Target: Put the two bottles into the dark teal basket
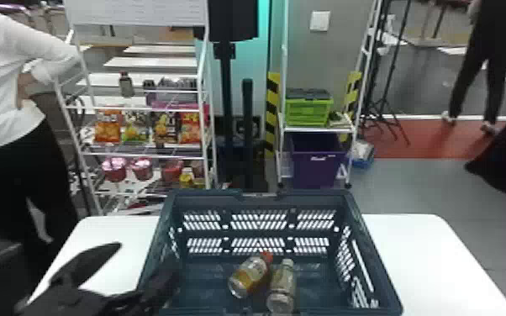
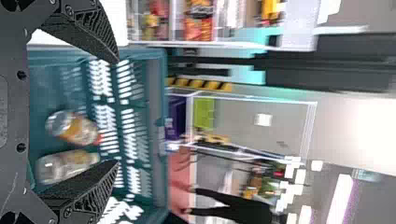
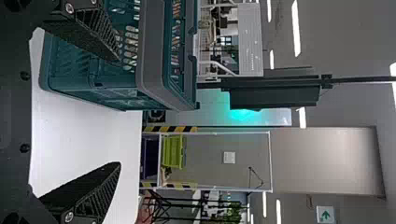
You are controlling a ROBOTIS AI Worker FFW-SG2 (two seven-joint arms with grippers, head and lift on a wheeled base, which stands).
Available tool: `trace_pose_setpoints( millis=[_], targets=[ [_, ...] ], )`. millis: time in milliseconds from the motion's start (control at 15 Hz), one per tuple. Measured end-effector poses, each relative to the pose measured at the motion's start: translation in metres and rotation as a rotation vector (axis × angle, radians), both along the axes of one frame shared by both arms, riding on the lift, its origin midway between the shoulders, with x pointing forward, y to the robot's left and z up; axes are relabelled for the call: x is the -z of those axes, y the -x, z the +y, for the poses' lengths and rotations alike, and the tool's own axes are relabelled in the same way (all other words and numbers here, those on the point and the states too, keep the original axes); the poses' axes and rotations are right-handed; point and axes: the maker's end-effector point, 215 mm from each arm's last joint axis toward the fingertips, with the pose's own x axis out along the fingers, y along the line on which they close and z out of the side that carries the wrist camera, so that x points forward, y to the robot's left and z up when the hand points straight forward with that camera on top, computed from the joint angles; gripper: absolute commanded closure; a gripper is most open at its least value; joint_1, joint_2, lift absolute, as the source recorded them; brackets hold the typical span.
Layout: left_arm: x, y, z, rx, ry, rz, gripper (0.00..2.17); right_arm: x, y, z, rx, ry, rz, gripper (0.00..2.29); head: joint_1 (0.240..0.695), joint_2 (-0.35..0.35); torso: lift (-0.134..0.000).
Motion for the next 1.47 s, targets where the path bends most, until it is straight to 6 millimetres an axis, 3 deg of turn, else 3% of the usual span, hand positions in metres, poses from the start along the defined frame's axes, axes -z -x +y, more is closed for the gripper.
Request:
trace_pose_setpoints(
  millis=[133, 200, 267, 467, 667, 867, 1467],
  targets=[
    [-0.04, 0.024, 0.022, -0.069, 0.02, -0.266, 0.14, -0.009, -0.002, 0.004, -0.008, 0.0, -0.017, 0.1, 0.499, 0.0, 0.0],
    [-0.046, 0.048, 0.027, -0.082, 0.029, -0.355, 0.14, -0.013, -0.001, 0.006, -0.011, 0.002, -0.026, 0.1, 0.499, 0.0, 0.0],
    [-0.039, 0.069, 0.032, -0.099, 0.03, -0.396, 0.14, -0.018, -0.001, 0.007, -0.014, 0.003, -0.035, 0.1, 0.499, 0.0, 0.0],
    [0.015, 0.113, 0.043, -0.14, 0.012, -0.396, 0.14, -0.027, -0.005, 0.012, -0.025, 0.002, -0.048, 0.1, 0.499, 0.0, 0.0],
    [0.073, 0.147, 0.042, -0.145, -0.031, -0.351, 0.14, -0.026, -0.009, 0.023, -0.042, -0.008, -0.04, 0.1, 0.499, 0.0, 0.0],
    [0.112, 0.156, 0.04, -0.144, -0.061, -0.292, 0.14, -0.021, -0.014, 0.032, -0.057, -0.022, -0.009, 0.1, 0.499, 0.0, 0.0],
    [0.139, 0.155, 0.017, -0.168, -0.06, -0.238, 0.14, -0.02, -0.018, 0.04, -0.07, -0.019, 0.016, 0.09, 0.499, 0.0, 0.0]
  ],
)
